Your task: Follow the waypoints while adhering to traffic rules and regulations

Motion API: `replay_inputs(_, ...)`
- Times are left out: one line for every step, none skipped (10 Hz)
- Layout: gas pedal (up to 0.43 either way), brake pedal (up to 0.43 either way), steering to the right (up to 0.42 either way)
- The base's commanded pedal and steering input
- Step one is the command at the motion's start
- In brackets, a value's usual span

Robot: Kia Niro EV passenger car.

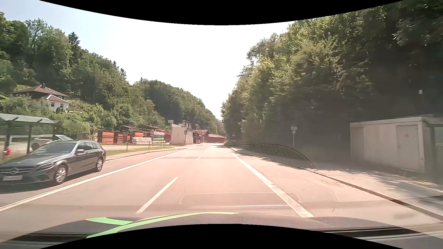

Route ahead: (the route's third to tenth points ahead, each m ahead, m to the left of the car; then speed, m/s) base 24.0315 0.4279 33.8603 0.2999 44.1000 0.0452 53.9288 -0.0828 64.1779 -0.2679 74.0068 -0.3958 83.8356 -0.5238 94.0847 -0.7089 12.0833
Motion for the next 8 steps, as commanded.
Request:
replay_inputs(0.047,0.000,-0.008)
replay_inputs(0.047,0.000,-0.008)
replay_inputs(0.047,0.000,-0.007)
replay_inputs(0.047,0.000,-0.007)
replay_inputs(0.047,0.000,-0.007)
replay_inputs(0.059,0.000,-0.007)
replay_inputs(0.059,0.000,-0.007)
replay_inputs(0.059,0.000,-0.007)
